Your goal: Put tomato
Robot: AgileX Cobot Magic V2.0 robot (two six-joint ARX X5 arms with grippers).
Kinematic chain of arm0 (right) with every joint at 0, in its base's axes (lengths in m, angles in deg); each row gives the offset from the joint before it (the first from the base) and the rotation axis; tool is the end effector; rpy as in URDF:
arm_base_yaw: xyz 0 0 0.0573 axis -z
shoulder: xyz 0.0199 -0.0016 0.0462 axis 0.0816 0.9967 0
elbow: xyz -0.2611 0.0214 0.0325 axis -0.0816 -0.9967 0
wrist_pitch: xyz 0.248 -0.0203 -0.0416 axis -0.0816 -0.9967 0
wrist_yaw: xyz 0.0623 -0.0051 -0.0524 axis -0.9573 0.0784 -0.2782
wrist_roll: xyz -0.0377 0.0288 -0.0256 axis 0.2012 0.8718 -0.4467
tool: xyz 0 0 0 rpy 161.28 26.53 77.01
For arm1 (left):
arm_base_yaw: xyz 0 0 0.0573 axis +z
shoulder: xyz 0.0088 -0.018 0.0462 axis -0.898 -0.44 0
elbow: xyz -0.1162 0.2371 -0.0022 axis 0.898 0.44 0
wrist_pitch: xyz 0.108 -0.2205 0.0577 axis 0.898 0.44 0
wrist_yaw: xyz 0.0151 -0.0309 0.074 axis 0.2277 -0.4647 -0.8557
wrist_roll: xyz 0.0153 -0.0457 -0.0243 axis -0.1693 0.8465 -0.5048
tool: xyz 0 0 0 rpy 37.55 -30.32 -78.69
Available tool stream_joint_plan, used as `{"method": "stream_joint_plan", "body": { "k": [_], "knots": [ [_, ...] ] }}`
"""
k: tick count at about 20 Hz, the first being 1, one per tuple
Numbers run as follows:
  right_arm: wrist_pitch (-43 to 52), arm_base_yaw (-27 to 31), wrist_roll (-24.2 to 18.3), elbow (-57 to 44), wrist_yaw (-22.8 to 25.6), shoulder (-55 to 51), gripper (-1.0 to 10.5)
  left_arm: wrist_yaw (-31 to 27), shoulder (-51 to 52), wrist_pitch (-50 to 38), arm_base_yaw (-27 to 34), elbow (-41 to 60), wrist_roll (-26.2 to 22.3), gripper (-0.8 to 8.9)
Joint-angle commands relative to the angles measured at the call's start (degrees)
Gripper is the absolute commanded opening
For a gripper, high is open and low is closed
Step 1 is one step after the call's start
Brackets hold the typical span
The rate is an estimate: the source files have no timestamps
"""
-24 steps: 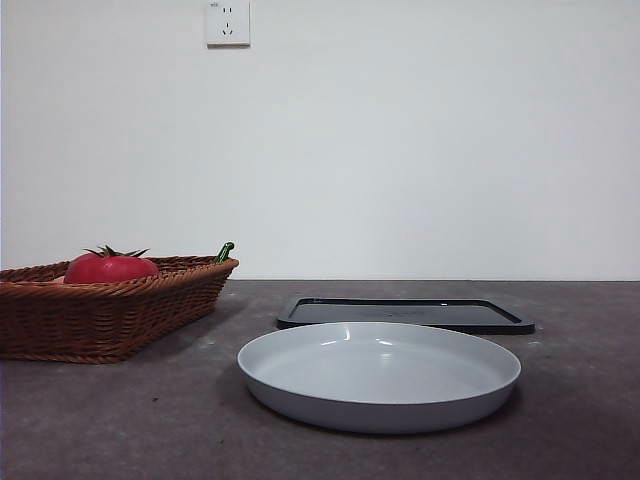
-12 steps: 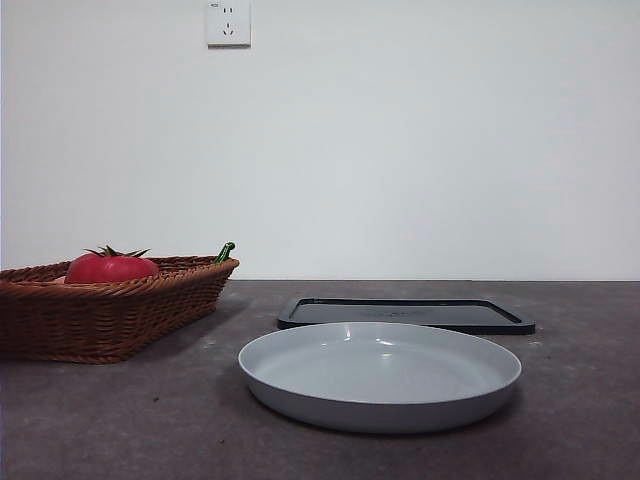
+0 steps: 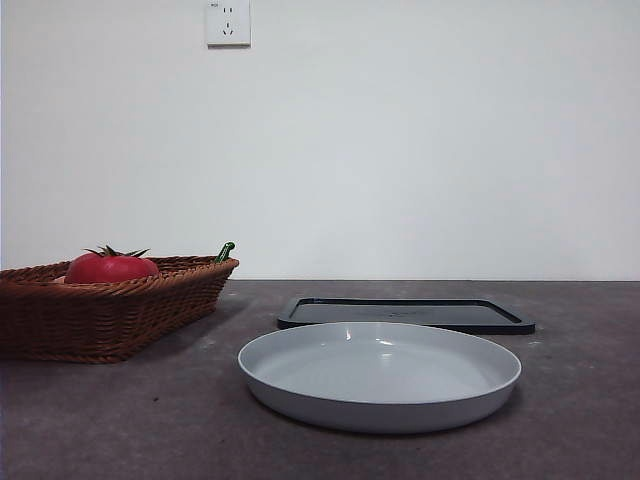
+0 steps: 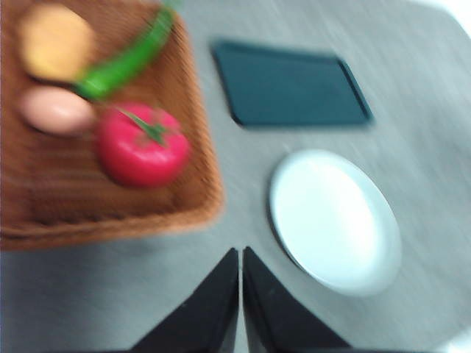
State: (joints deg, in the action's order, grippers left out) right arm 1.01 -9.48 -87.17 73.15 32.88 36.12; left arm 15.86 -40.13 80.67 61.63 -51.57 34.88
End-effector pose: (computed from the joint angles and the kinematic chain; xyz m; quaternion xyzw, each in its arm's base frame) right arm 0.1249 0.0248 0.3464 0.0831 0.3058 0.2739 0.9081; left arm 0.1187 -0.0187 0.3198 -0.1133 0.3280 -0.2376 0.9072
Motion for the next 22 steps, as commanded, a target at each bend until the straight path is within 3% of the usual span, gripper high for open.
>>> {"method": "stream_joint_plan", "body": {
  "k": [1, 8, 11, 13, 15, 22],
  "knots": [
    [-3.54, -2.69, -4.07, 3.08, -0.70, 1.88, 0.1, 1.44, -1.60, 3.78, -1.68, -3.48, -3.72, 0.10],
    [-7.67, -9.49, -6.14, 3.61, -0.61, 2.45, 0.1, 1.42, -1.95, 7.06, -3.87, -4.48, -4.92, 0.11],
    [-7.65, -9.70, -6.10, 3.61, -0.59, 2.45, 0.8, 1.40, -1.95, 6.84, -3.87, -4.48, -4.90, 1.45],
    [-7.52, -9.70, -6.03, 3.61, -0.59, 2.45, 2.9, 1.38, -1.95, 6.71, -3.87, -4.48, -4.92, 3.22],
    [-7.50, -9.70, -5.86, 3.61, -0.59, 2.45, 4.1, 1.33, -1.97, 6.71, -3.87, -4.48, -4.92, 4.57],
    [-7.45, -9.70, -5.84, 3.61, -0.59, 2.47, 4.3, 0.90, -2.73, 4.52, -3.87, -4.48, -4.90, 5.04]
  ]
}}
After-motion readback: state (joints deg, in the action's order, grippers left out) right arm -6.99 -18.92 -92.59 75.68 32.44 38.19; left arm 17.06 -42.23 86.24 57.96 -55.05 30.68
